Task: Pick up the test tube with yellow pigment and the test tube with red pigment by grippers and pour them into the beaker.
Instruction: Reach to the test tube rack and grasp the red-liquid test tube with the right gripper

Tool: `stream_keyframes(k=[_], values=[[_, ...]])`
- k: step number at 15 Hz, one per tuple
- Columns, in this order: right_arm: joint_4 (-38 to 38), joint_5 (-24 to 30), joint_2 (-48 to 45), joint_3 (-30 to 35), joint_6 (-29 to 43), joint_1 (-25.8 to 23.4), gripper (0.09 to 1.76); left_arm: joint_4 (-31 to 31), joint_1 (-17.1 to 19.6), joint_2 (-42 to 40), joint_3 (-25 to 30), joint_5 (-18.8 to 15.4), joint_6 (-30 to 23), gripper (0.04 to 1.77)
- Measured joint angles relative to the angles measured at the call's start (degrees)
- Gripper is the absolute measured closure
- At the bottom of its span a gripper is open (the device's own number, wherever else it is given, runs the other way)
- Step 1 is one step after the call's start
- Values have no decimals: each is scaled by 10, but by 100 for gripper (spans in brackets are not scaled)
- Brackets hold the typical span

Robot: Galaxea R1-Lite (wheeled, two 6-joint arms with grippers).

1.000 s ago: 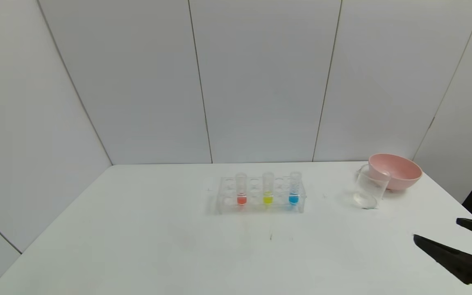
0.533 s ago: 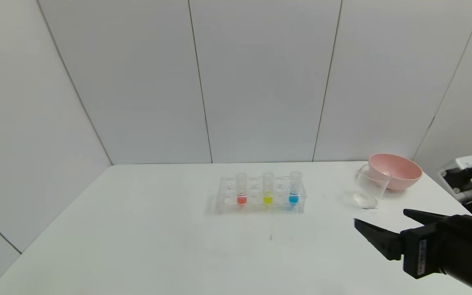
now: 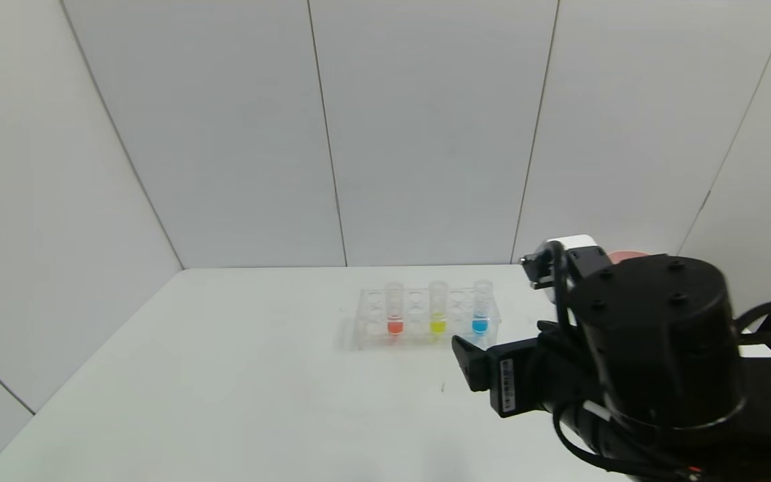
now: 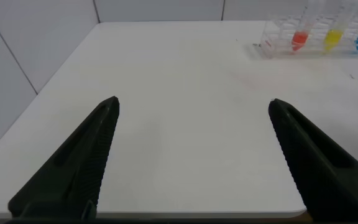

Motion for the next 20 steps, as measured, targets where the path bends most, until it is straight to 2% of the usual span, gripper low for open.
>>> stream_keyframes(k=[5,11,16,20], values=[[7,-20,122,-126,1,18,14,0,0,0,0,0,0,9],[61,-46,245,-286,9,26,14,0,0,0,0,0,0,9],[71,-59,338,-392,17,11,14,0,0,0,0,0,0,9],[75,-60,406,-476,13,-21,14,0,0,0,0,0,0,9]])
